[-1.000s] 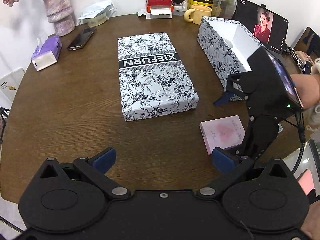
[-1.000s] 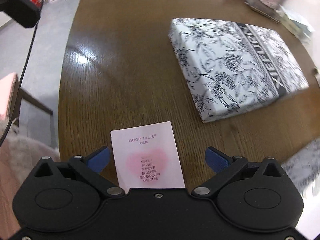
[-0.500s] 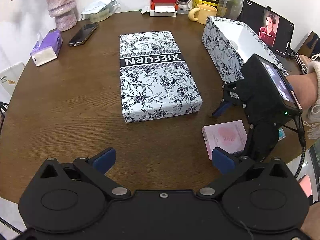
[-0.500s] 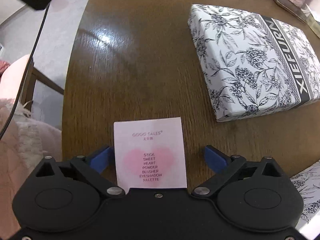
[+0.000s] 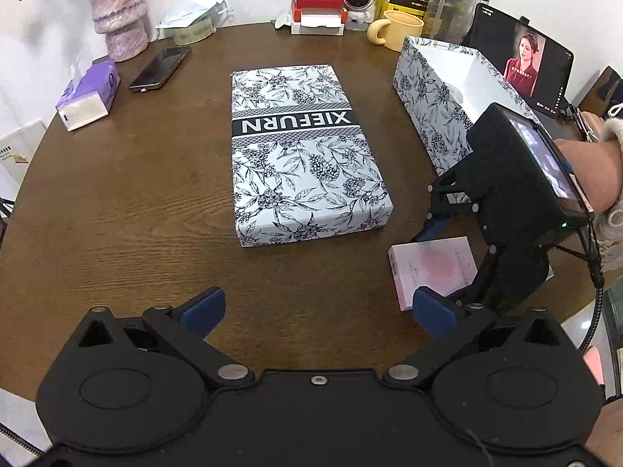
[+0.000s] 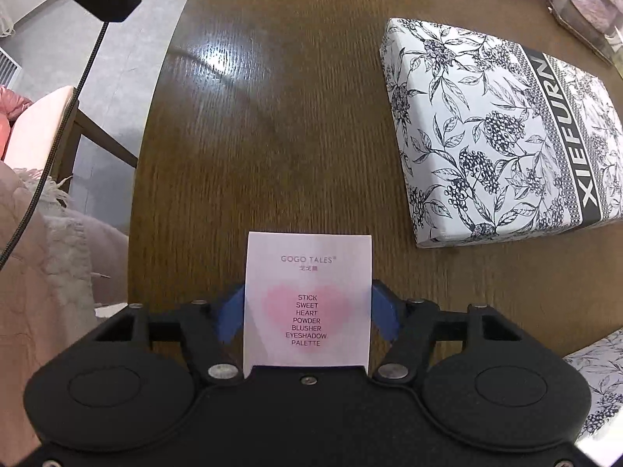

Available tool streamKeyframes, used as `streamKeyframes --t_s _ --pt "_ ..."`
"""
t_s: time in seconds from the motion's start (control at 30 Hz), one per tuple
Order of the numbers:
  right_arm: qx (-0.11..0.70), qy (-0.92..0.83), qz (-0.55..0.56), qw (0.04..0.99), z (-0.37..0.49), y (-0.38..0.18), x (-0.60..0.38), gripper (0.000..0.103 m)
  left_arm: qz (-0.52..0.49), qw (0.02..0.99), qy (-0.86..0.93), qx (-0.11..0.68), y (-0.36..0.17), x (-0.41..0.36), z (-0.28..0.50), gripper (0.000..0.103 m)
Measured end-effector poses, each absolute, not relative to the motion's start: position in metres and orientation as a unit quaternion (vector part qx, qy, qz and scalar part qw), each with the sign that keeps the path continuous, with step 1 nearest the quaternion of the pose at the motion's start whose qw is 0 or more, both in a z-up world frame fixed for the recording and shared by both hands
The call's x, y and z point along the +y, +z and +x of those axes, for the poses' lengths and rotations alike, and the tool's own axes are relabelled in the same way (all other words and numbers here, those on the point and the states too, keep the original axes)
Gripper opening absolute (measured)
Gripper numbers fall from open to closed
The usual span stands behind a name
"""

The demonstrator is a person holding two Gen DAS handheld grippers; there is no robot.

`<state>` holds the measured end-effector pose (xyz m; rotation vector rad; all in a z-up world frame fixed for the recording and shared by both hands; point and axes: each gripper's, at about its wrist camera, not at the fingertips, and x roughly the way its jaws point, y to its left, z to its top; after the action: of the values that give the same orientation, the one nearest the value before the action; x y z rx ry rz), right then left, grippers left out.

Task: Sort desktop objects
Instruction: 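Reach the right gripper to the pink blush card and grasp it, then carry the pink card with the right gripper into the open box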

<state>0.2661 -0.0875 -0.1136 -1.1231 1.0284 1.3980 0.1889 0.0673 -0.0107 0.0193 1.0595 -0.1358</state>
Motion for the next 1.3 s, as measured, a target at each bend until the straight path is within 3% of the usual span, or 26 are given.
streamKeyframes --t_s 0.73,1.3 --pt "0.327 0.596 -0.468 0.565 0.255 -0.009 -0.082 0.069 0.021 0.877 -0.115 0.465 0.049 0.041 0.199 0.103" --pt "0.332 0.519 -0.445 0.650 0.319 0.069 -0.146 0.069 0.039 0.870 -0.199 0.449 0.080 -0.005 0.246 0.103"
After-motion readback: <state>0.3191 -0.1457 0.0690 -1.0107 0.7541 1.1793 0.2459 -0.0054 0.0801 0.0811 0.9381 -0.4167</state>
